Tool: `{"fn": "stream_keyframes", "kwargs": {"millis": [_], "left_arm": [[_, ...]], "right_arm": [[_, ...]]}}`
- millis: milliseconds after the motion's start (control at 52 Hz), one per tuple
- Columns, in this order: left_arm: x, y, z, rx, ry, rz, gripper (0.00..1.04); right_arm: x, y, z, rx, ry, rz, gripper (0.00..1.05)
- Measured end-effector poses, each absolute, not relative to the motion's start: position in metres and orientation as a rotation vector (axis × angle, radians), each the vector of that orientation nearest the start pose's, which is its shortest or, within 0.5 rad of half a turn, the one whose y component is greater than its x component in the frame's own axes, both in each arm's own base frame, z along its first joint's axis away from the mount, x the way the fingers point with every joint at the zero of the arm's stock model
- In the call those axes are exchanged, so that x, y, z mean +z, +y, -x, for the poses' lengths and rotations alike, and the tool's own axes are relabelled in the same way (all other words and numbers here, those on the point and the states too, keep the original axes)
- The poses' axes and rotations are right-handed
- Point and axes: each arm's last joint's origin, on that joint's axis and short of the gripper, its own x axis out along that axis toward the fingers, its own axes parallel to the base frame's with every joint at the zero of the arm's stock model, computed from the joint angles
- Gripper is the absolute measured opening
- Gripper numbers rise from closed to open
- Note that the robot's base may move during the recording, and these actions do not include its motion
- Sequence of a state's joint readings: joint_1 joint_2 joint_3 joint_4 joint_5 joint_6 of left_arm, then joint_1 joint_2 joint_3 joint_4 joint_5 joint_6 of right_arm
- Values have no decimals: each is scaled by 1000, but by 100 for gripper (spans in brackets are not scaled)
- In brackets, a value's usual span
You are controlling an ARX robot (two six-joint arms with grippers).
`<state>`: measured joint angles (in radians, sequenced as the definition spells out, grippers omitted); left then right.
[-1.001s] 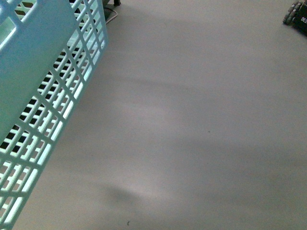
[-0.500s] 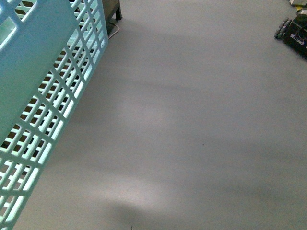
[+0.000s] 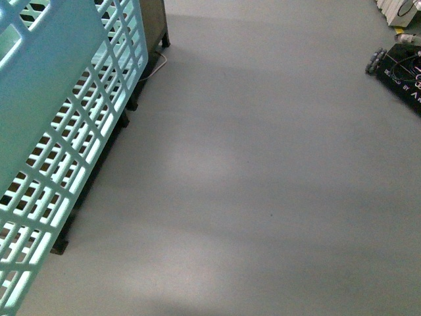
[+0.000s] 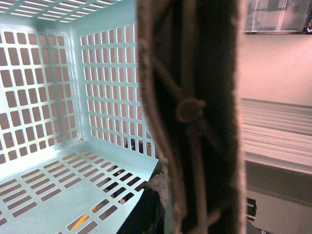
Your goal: Pick mango and avocado into basket
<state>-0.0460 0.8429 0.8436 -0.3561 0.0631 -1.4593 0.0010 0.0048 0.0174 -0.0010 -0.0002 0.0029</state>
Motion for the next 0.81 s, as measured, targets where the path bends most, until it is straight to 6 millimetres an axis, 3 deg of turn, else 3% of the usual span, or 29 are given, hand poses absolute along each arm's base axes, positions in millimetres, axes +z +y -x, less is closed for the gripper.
{"fn": "stream_keyframes", "kwargs": {"millis": [808], "left_arm": [[327,-10,-180,171,367,1444,4]], "right_arm": [[169,0,-97,1,-12,-3,96]]}}
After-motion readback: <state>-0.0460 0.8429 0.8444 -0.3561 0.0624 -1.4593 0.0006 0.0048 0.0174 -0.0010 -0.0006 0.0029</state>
